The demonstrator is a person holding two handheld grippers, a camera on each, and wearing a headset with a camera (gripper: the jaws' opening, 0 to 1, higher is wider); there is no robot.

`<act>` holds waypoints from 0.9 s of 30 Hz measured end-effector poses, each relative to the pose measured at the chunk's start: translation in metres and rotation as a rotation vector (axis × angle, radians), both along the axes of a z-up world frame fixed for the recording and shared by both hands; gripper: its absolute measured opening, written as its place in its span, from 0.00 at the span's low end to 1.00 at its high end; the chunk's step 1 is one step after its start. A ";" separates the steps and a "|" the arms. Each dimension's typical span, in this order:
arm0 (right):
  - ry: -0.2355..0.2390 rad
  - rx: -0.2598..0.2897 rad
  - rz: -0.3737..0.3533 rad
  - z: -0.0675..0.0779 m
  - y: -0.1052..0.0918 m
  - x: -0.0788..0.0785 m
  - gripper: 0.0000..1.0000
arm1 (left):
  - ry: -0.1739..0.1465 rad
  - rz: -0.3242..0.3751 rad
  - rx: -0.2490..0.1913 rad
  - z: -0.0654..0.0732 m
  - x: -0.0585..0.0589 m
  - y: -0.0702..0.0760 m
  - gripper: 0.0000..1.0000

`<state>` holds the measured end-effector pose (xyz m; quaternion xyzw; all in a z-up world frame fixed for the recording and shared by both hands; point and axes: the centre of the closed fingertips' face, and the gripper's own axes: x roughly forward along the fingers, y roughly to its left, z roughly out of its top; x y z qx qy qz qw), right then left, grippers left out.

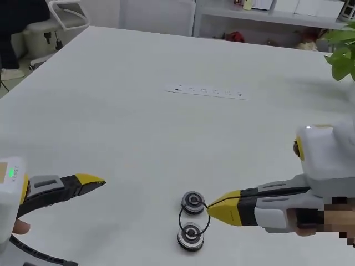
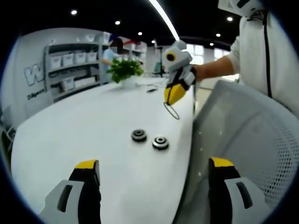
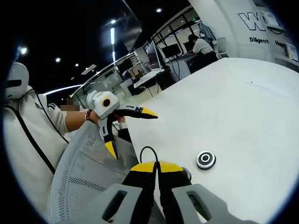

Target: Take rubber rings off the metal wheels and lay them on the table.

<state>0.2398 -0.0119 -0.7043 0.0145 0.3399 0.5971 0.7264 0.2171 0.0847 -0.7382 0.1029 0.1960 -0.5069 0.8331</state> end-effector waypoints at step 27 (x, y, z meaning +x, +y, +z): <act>0.040 -0.049 0.098 -0.024 0.038 0.007 0.00 | 0.011 0.032 -0.030 0.000 0.001 0.005 0.98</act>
